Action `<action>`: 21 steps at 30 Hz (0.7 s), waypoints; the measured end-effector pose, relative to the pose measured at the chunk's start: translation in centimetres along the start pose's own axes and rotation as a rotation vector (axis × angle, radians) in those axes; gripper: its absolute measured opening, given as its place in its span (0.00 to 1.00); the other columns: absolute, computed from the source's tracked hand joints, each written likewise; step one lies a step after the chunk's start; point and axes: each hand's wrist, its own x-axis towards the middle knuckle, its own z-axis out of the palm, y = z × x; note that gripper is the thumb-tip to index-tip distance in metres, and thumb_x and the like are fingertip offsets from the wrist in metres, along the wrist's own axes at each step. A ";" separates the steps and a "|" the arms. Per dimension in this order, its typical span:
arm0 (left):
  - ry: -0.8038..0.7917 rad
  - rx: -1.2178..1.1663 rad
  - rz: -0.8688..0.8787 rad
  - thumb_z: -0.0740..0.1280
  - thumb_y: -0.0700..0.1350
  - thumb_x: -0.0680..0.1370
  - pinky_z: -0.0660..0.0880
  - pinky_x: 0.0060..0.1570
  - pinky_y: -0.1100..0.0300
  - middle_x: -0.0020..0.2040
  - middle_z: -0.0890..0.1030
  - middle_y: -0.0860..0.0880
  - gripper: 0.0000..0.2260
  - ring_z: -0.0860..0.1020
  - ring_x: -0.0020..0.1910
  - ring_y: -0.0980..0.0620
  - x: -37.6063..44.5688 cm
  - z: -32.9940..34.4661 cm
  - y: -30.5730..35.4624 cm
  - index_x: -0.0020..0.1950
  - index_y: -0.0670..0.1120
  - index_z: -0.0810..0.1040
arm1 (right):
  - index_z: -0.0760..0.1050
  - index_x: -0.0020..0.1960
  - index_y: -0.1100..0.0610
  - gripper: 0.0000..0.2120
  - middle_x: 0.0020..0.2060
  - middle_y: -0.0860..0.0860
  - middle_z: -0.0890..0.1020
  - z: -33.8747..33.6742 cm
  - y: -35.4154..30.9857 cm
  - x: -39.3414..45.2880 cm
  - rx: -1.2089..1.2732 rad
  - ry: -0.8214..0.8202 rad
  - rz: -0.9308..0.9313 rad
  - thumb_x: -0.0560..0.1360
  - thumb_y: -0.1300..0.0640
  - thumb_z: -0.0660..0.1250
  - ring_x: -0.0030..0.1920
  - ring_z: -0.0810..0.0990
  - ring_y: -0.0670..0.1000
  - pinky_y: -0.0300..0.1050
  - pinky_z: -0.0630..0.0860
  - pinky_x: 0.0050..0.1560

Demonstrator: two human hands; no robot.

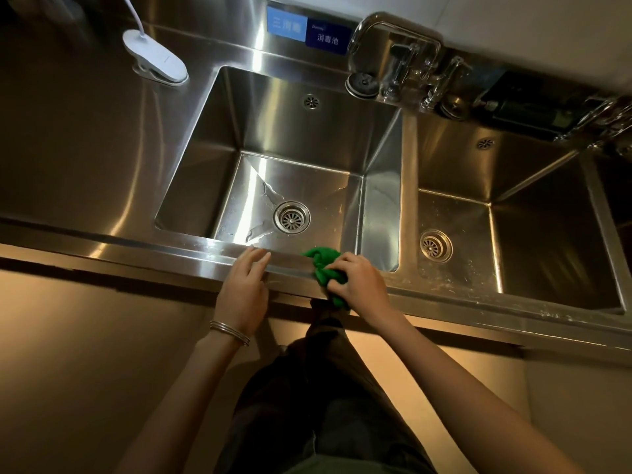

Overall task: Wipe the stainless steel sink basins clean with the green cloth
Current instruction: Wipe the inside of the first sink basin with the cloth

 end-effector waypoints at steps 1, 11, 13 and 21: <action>-0.001 -0.012 0.026 0.63 0.22 0.66 0.70 0.60 0.44 0.60 0.76 0.34 0.22 0.72 0.63 0.36 0.1 0.1 0.4 0.60 0.32 0.75 | 0.79 0.57 0.54 0.14 0.52 0.49 0.78 -0.7 1.0 -0.5 -0.005 0.005 0.041 0.72 0.55 0.69 0.53 0.73 0.50 0.41 0.67 0.47; -0.087 -0.023 0.152 0.68 0.25 0.66 0.75 0.55 0.45 0.59 0.78 0.39 0.22 0.74 0.62 0.40 1.1 1.2 2.8 0.59 0.37 0.77 | 0.80 0.55 0.55 0.12 0.52 0.50 0.78 -4.4 6.0 -3.5 -0.043 -0.007 0.165 0.72 0.58 0.69 0.53 0.71 0.46 0.42 0.68 0.57; -0.116 -0.030 0.182 0.69 0.26 0.67 0.76 0.54 0.44 0.59 0.78 0.40 0.22 0.75 0.62 0.40 1.7 1.0 2.9 0.59 0.38 0.77 | 0.80 0.55 0.56 0.12 0.50 0.51 0.78 -5.0 5.3 -2.8 0.018 0.012 0.144 0.72 0.59 0.69 0.51 0.71 0.46 0.44 0.70 0.57; -0.320 -0.357 -0.066 0.63 0.48 0.78 0.60 0.64 0.65 0.70 0.67 0.48 0.24 0.65 0.68 0.53 8.0 2.0 8.7 0.72 0.45 0.63 | 0.81 0.52 0.57 0.11 0.46 0.50 0.80 -7.4 1.6 0.9 0.219 0.263 -0.003 0.70 0.64 0.70 0.48 0.76 0.47 0.38 0.73 0.52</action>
